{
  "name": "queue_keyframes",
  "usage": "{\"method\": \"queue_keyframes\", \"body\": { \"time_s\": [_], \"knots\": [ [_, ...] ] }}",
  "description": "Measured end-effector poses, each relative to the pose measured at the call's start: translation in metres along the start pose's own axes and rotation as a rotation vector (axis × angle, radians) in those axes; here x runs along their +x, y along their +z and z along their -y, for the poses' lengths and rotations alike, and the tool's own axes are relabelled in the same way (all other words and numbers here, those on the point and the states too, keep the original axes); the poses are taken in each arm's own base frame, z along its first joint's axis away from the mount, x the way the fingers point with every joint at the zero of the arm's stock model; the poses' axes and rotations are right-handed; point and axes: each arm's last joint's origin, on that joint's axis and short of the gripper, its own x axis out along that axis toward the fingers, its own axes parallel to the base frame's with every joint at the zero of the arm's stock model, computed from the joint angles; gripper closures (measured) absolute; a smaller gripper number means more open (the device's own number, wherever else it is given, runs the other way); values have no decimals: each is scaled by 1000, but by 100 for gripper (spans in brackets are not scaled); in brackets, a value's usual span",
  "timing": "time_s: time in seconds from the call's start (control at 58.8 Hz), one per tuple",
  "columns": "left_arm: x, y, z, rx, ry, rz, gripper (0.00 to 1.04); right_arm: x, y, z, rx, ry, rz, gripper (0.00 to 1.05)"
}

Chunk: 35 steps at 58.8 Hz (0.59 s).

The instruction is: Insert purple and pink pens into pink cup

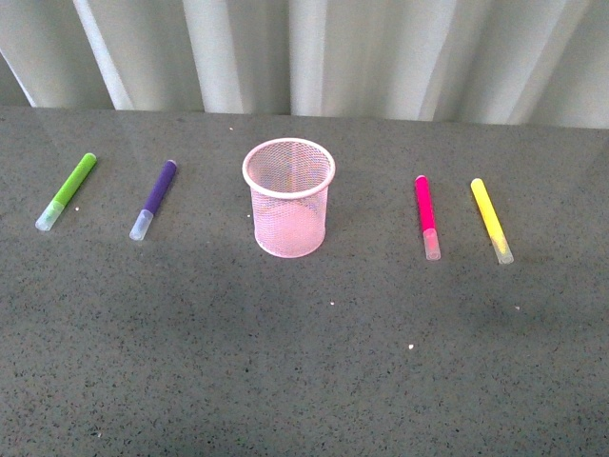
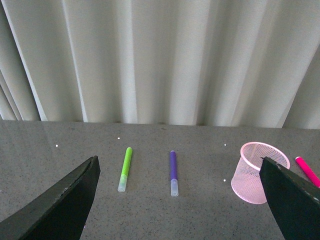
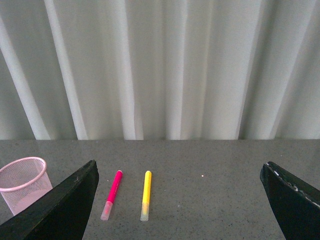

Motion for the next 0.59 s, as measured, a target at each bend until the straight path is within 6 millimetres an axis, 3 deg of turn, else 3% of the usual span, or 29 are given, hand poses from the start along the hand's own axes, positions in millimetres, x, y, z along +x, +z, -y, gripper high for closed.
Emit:
{"method": "queue_keyframes", "body": {
  "time_s": [0.595],
  "knots": [
    [0,0,0,0,0,0,7,0,0,0,0,0,0,7]
  ]
}}
